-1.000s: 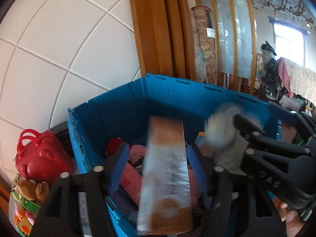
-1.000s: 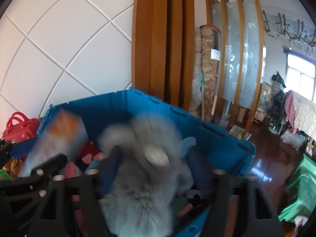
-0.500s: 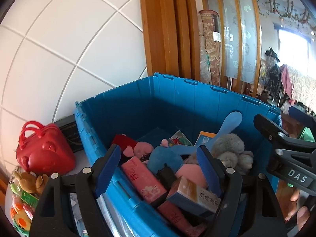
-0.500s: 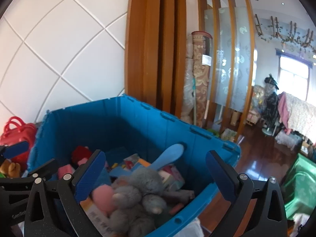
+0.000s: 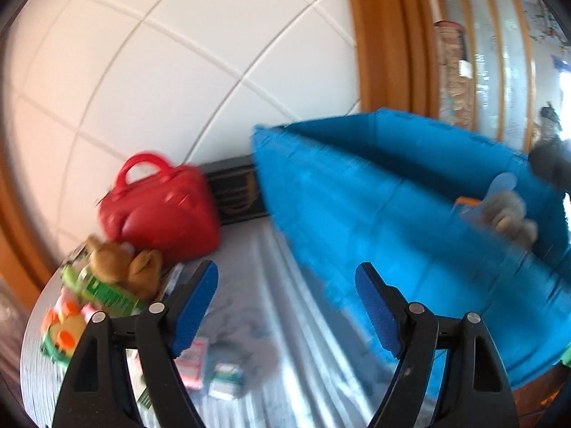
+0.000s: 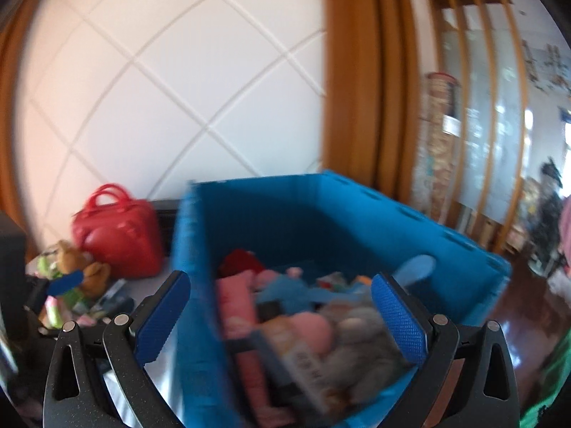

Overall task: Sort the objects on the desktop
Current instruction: 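Return both tools to the pile on the bed, then grasp the white sweat-patch box with the left tool while the right tool grasps the estazolam box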

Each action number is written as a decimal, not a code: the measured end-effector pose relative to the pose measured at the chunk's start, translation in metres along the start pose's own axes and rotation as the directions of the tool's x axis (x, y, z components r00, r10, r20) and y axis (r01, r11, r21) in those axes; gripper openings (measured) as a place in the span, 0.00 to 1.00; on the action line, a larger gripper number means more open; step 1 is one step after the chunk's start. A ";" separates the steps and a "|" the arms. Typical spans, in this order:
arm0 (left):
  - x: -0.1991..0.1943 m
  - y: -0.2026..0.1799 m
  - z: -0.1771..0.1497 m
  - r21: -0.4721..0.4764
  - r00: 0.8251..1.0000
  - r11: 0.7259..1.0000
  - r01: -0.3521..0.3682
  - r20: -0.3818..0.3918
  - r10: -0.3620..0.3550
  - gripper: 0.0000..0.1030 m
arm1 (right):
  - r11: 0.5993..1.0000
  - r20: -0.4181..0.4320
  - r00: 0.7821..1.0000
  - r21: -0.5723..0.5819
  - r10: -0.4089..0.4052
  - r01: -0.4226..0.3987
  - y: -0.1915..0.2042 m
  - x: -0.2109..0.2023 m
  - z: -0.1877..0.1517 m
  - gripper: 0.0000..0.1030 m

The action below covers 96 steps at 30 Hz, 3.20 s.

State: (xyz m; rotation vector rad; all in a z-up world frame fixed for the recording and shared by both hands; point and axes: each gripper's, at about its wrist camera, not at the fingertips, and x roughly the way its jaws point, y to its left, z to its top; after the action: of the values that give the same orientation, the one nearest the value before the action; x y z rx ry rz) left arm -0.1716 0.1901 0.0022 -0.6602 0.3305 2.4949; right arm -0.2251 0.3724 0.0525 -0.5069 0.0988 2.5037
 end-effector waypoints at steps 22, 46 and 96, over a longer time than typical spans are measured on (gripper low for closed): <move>0.080 0.202 -0.190 -0.295 0.857 0.869 -0.398 -0.458 0.237 0.77 | 0.906 -0.284 0.898 -0.166 0.335 -0.391 0.201 0.108 -0.083 1.00; 0.139 0.263 -0.214 -0.471 0.848 0.773 -0.425 -0.505 0.158 1.00 | 0.871 -0.748 0.633 -0.162 0.197 -0.463 0.278 0.223 -0.232 1.00; 0.108 0.250 -0.245 -0.370 0.800 0.812 -0.451 -0.572 0.183 0.74 | 0.911 -0.752 0.612 -0.038 0.245 -0.412 0.221 0.228 -0.194 0.94</move>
State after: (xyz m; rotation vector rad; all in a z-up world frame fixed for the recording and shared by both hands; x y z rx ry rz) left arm -0.2945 -0.0576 -0.2382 -1.6273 -0.0264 2.7119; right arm -0.4563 0.2736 -0.2219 -1.7293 0.2611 2.4884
